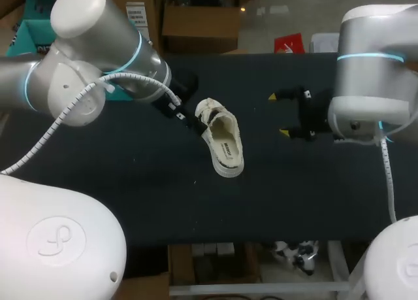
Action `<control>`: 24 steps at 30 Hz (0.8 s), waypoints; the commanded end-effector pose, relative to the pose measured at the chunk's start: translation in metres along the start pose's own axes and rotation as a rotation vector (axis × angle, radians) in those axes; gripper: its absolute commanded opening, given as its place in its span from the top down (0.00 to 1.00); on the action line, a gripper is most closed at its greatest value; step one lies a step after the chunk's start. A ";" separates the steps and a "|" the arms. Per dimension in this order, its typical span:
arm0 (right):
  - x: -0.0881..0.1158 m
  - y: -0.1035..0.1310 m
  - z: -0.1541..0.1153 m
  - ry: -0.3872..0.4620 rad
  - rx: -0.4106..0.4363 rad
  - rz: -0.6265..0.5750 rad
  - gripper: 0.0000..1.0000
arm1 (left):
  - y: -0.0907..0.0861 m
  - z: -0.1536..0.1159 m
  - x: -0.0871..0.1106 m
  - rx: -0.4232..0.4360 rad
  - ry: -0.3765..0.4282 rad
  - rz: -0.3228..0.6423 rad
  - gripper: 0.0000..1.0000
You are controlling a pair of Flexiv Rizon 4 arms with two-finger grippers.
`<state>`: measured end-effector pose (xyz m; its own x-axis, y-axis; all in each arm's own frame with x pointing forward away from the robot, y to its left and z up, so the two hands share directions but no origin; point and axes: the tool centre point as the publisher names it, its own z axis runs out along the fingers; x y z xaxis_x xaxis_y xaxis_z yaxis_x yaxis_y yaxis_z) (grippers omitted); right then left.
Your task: Open the shoe tongue, take the insole out of the shoe, put the insole back into the shoe, and pack the shoe into the shoebox
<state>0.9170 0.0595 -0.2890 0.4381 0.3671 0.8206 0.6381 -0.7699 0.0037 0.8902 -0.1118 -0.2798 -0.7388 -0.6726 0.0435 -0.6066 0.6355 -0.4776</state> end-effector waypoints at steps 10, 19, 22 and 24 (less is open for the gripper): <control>0.002 0.014 -0.002 -0.022 1.235 0.022 0.00 | 0.000 0.001 0.001 -0.001 -0.005 -0.001 0.00; 0.002 0.015 -0.003 -0.024 1.254 0.021 0.00 | -0.004 0.007 0.012 -0.012 -0.001 -0.092 0.00; 0.005 0.019 -0.005 -0.064 1.295 0.023 0.00 | -0.003 0.012 0.016 -0.039 -0.017 -0.171 0.00; 0.009 0.020 -0.004 -0.138 1.285 0.047 0.00 | -0.003 0.018 0.022 -0.061 -0.049 -0.227 0.00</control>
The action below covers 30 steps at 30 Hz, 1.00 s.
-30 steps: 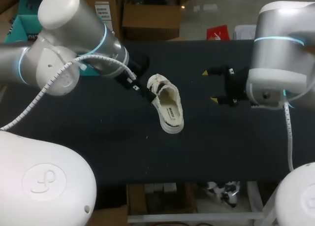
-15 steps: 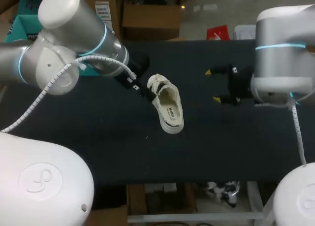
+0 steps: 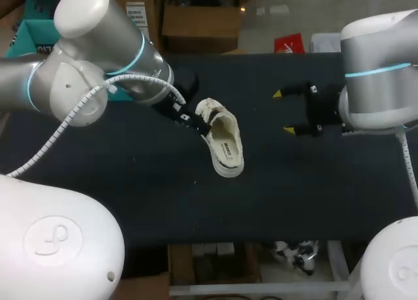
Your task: Open the shoe tongue, take the insole out of the shoe, put the insole back into the shoe, and pack the shoe into the shoebox
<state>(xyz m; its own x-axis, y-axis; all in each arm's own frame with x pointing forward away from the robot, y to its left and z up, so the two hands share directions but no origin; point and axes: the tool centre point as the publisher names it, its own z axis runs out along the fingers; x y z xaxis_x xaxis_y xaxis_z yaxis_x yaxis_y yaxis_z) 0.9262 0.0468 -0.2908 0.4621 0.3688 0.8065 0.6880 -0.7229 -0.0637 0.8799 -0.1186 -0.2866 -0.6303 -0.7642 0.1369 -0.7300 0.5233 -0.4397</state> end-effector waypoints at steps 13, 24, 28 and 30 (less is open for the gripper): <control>0.014 0.003 -0.005 -0.185 1.167 0.042 0.00 | -0.009 0.037 0.006 -0.083 -0.114 -0.217 0.00; 0.012 0.007 -0.009 -0.340 1.075 -0.020 0.00 | -0.006 0.058 -0.004 -0.110 -0.091 -0.357 0.00; 0.011 0.006 -0.009 -0.343 1.029 -0.019 0.00 | -0.005 0.063 -0.004 -0.113 -0.093 -0.372 0.00; 0.011 0.006 -0.009 -0.343 1.029 -0.019 0.00 | -0.006 0.065 -0.004 -0.111 -0.089 -0.387 0.00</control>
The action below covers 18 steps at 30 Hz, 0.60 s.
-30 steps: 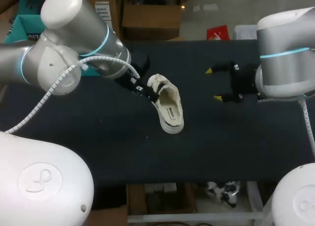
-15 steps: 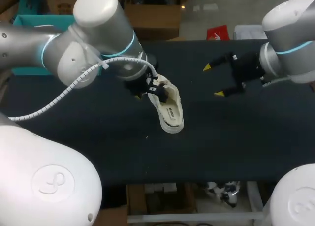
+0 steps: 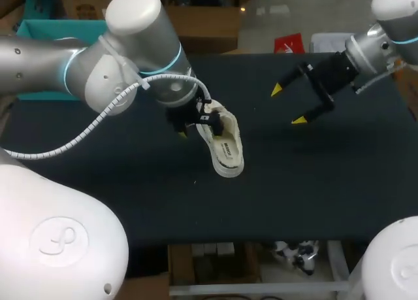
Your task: Open the shoe tongue, take the insole out of the shoe, put the insole back into the shoe, and pack the shoe into the shoebox
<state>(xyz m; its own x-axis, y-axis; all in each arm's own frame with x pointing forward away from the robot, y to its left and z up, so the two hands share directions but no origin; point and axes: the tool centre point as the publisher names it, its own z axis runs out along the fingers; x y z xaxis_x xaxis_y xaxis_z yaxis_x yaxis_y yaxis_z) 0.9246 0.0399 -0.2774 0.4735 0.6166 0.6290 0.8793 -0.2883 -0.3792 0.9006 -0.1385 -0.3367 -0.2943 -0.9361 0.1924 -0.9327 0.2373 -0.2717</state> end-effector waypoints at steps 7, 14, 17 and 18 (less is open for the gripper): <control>0.002 -0.001 -0.001 -0.014 0.391 0.000 0.00 | -0.013 0.014 0.003 0.021 -0.026 -0.056 0.00; 0.001 -0.012 -0.004 0.002 0.263 -0.017 0.00 | -0.023 0.024 0.001 0.018 -0.035 -0.098 0.00; 0.000 -0.017 -0.004 0.003 0.211 -0.022 0.00 | -0.028 0.029 -0.002 0.019 -0.036 -0.131 0.00; 0.000 -0.018 -0.004 0.006 0.196 -0.024 0.00 | -0.030 0.030 -0.003 0.020 -0.038 -0.137 0.06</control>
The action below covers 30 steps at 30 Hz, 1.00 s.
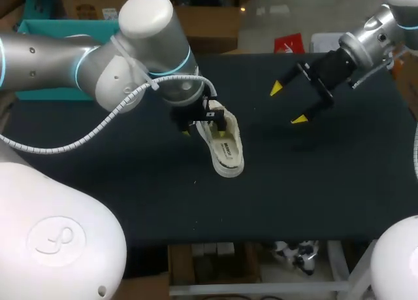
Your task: Open the shoe tongue, take the insole out of the shoe, put the insole back into the shoe, and pack the shoe into the shoebox
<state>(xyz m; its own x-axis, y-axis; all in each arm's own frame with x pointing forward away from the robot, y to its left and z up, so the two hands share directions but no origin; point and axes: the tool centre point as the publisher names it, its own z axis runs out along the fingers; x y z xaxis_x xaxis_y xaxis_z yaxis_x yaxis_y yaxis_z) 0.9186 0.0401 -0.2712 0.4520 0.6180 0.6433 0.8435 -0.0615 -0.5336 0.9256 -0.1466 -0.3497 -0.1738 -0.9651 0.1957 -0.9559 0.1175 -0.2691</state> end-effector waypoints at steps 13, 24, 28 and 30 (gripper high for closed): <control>-0.004 -0.024 0.006 0.051 -0.331 0.074 0.00 | -0.013 0.011 0.006 -0.013 0.035 -0.040 1.00; -0.004 -0.024 0.006 0.051 -0.331 0.074 0.00 | -0.007 0.005 0.016 -0.047 0.023 -0.043 0.94; -0.004 -0.024 0.006 0.051 -0.331 0.074 0.00 | -0.006 0.004 0.019 -0.040 -0.003 -0.034 1.00; 0.000 -0.024 0.007 0.019 -0.334 0.064 0.00 | -0.006 0.002 0.020 -0.037 -0.012 -0.032 1.00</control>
<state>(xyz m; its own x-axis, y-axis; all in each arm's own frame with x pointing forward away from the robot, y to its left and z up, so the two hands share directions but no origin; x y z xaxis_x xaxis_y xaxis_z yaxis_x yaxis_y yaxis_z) 0.8966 0.0427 -0.2660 0.5113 0.5745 0.6391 0.8587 -0.3116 -0.4069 0.9303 -0.1620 -0.3497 -0.1464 -0.9659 0.2134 -0.9696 0.0974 -0.2245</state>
